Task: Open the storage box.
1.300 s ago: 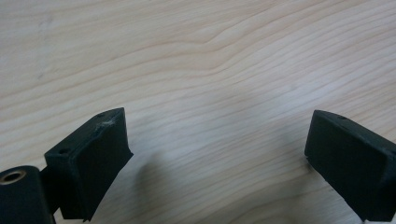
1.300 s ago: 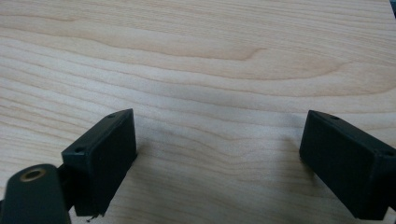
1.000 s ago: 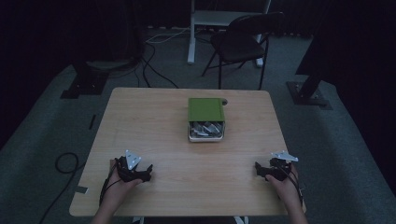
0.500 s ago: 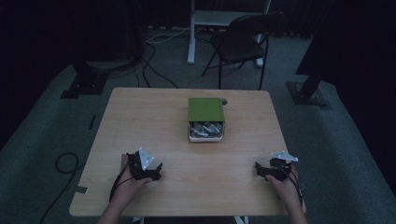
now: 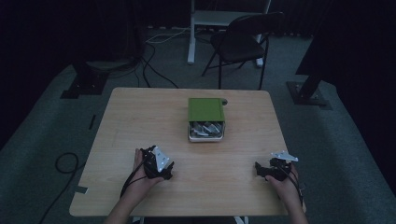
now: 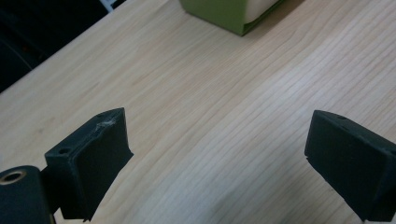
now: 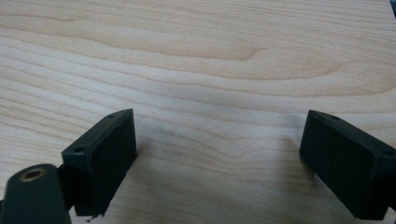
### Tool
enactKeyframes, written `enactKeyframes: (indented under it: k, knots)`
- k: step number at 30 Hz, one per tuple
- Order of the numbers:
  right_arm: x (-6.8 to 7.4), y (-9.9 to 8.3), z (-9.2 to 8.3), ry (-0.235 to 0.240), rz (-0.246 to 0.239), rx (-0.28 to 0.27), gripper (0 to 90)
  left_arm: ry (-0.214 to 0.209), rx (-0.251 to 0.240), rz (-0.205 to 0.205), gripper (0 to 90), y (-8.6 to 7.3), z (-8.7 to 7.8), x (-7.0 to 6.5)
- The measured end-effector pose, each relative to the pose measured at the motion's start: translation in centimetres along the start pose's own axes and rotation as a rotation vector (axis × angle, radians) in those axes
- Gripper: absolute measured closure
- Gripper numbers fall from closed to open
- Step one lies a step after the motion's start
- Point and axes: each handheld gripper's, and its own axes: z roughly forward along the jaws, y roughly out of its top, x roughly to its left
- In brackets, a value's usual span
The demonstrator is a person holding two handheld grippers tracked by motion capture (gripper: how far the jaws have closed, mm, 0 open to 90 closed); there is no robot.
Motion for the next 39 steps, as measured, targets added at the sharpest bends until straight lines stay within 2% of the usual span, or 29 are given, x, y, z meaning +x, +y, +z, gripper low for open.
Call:
enactKeyframes:
  k: [1, 4, 8, 9, 12, 13, 16, 17, 20, 21, 22, 23, 28, 29, 32, 33, 34, 36, 38, 39]
  knots:
    - [0.0, 0.0, 0.0, 0.000, 0.000, 0.000, 10.4, 0.000, 0.000, 0.000, 7.0, 0.0, 0.0, 0.0]
    - [0.0, 0.0, 0.0, 0.000, 0.001, 0.000, 10.4, 0.000, -0.008, 0.045, 8.3, 0.8, 0.3, -0.7]
    - [0.0, 0.0, 0.0, 0.000, 0.001, 0.000, 10.4, 0.000, -0.013, 0.075, 8.3, 1.3, 0.7, -1.4]
    - [0.0, 0.0, 0.0, 0.000, 0.001, 0.000, 10.4, 0.004, -0.017, 0.102, 8.3, 1.6, 0.9, -1.8]
    - [0.0, 0.0, 0.0, 0.000, 0.001, 0.000, 10.4, 0.001, -0.015, 0.124, 8.3, 1.9, 1.1, -2.1]
    - [0.0, 0.0, 0.0, 0.000, 0.001, 0.000, 10.4, 0.011, -0.025, 0.151, 8.3, 2.2, 1.2, -2.4]
    - [0.0, 0.0, 0.0, 0.000, 0.001, 0.000, 10.4, 0.014, -0.034, 0.163, 8.3, 2.6, 1.3, -2.6]
    - [0.0, 0.0, 0.0, 0.000, 0.001, 0.000, 10.4, 0.021, -0.035, 0.189, 8.3, 3.0, 1.4, -2.8]
    - [0.0, 0.0, 0.0, 0.000, 0.001, 0.000, 10.4, 0.024, -0.041, 0.209, 8.3, 3.3, 1.6, -3.0]
    - [0.0, 0.0, 0.0, 0.000, 0.001, 0.000, 10.4, 0.036, -0.043, 0.244, 8.3, 3.7, 1.8, -3.3]
    - [0.0, 0.0, 0.0, 0.000, 0.001, 0.000, 10.4, 0.036, -0.043, 0.244, 8.3, 3.7, 1.8, -3.3]
    - [0.0, 0.0, 0.0, 0.000, 0.001, 0.001, 10.5, 0.038, -0.046, 0.269, 8.3, 3.9, 2.0, -3.5]
    - [0.0, 0.0, 0.0, 0.000, 0.001, 0.000, 10.5, 0.044, -0.055, 0.306, 8.3, 4.4, 2.4, -4.2]
    - [0.0, 0.0, 0.0, 0.000, 0.001, 0.000, 10.5, 0.048, -0.060, 0.336, 8.3, 4.6, 2.6, -4.5]
    - [0.0, 0.0, 0.0, 0.000, 0.002, 0.000, 10.5, 0.049, -0.062, 0.355, 8.3, 4.8, 2.8, -4.8]
    - [0.0, 0.0, 0.0, 0.000, 0.001, 0.000, 10.5, 0.054, -0.061, 0.377, 8.3, 4.9, 2.9, -4.9]
    - [0.0, 0.0, 0.0, 0.000, 0.001, 0.000, 10.5, 0.054, -0.061, 0.377, 8.3, 4.9, 2.9, -4.9]
    - [0.0, 0.0, 0.0, 0.000, 0.001, 0.000, 10.5, 0.051, -0.071, 0.410, 8.3, 5.4, 3.2, -5.5]
    - [0.0, 0.0, 0.0, 0.000, 0.001, 0.000, 10.5, 0.051, -0.073, 0.416, 8.3, 5.5, 3.3, -5.6]
    - [0.0, 0.0, 0.0, 0.000, 0.001, 0.000, 10.5, 0.055, -0.076, 0.427, 12.8, 5.8, 3.5, -5.8]
